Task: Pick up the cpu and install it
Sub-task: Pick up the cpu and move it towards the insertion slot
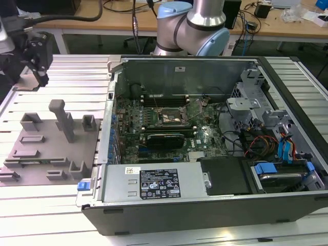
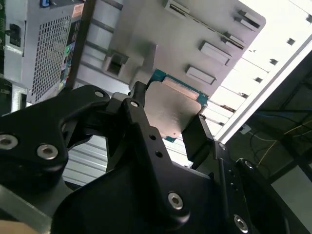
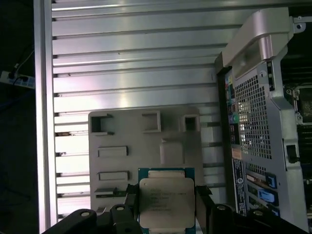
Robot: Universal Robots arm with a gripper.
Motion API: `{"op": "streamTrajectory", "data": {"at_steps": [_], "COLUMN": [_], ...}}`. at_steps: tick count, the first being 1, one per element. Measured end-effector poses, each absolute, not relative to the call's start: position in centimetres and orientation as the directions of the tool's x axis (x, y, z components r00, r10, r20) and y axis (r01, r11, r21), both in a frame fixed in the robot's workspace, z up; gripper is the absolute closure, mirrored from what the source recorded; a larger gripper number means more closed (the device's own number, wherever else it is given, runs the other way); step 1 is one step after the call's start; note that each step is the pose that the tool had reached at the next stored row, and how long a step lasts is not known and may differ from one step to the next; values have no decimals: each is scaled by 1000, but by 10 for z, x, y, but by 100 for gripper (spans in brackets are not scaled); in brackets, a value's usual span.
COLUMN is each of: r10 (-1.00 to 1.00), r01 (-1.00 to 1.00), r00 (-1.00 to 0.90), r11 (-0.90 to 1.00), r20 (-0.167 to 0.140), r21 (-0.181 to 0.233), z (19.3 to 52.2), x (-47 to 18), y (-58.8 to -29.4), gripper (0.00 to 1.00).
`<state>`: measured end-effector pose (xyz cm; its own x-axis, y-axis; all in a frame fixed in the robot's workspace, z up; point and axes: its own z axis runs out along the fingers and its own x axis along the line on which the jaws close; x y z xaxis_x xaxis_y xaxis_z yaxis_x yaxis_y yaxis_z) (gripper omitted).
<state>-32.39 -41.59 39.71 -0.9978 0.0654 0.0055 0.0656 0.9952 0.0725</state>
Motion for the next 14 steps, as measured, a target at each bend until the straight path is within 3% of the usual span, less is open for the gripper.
{"op": "streamTrajectory", "data": {"at_steps": [14], "r10": [65], "r01": [66], "r00": [-998], "r11": [995], "r20": [5], "r21": [73], "z": [397], "x": [-277], "y": [-416], "gripper": [45]}}
